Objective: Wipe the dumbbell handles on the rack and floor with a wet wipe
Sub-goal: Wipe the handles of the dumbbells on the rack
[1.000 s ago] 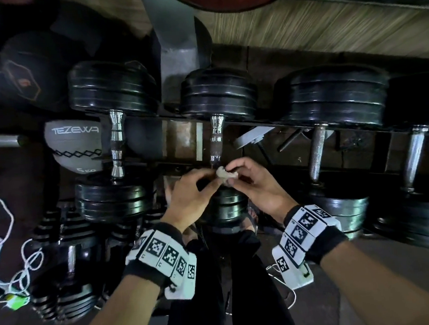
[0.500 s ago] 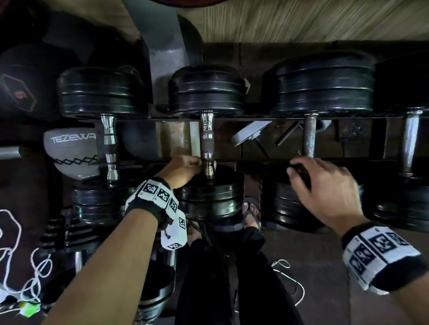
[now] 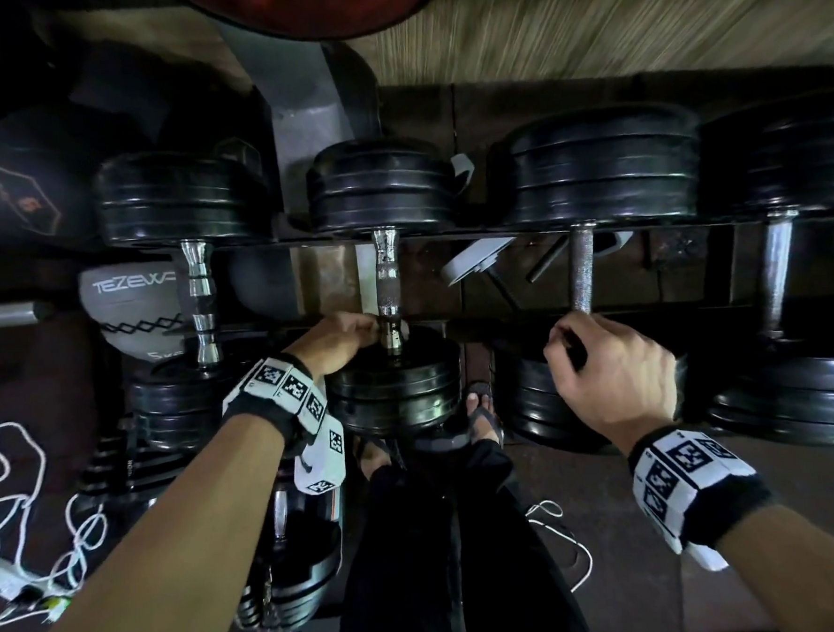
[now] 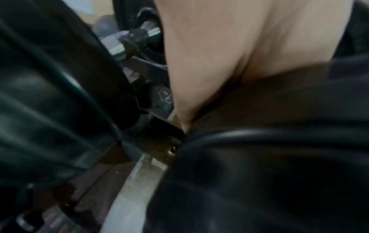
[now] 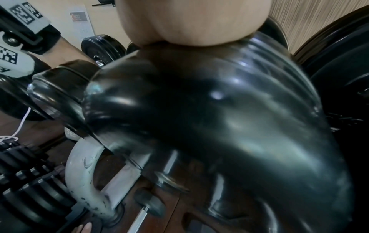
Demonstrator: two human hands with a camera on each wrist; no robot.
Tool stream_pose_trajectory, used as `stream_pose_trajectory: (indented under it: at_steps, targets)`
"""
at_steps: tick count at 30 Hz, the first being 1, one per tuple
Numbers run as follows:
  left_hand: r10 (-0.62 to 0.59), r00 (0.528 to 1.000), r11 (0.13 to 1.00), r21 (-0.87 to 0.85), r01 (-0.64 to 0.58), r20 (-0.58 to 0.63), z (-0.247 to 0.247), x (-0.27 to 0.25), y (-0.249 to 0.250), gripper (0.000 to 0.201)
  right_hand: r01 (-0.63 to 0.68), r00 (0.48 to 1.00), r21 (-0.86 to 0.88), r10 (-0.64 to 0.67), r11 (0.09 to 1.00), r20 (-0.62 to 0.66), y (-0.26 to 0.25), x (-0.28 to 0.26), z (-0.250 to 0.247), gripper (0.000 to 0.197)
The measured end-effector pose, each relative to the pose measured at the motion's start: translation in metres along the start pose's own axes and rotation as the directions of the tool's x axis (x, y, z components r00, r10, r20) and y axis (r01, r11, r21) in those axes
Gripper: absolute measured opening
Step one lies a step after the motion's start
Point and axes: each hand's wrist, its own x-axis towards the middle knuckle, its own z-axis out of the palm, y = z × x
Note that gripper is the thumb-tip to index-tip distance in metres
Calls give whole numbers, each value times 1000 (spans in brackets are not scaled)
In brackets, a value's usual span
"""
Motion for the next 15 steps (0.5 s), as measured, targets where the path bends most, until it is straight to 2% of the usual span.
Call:
stream_pose_trajectory:
  at_steps: [3, 5, 7, 12, 15]
  targets:
    - [45, 996, 998, -36, -47, -72, 0, -18, -7, 22, 15, 1000, 3, -15, 1000, -7, 2, -1, 1, 22]
    - [85, 987, 996, 10, -85, -133, -3, -28, -9, 19, 24, 1000, 2, -24, 1000, -12, 2, -1, 3, 26]
    - [109, 986, 992, 73, -101, -126, -3, -27, -8, 20, 21, 1000, -3, -21, 1000, -11, 1, 0, 4, 27]
    - [40, 997, 999, 27, -39, -69, 8, -10, 0, 25, 14, 1000, -4, -14, 1000, -9, 0, -2, 3, 23]
    - [43, 985, 995, 99, -26, -168, 10, -16, -4, 20, -12, 1000, -4, 12, 1000, 5, -1, -1, 0, 20]
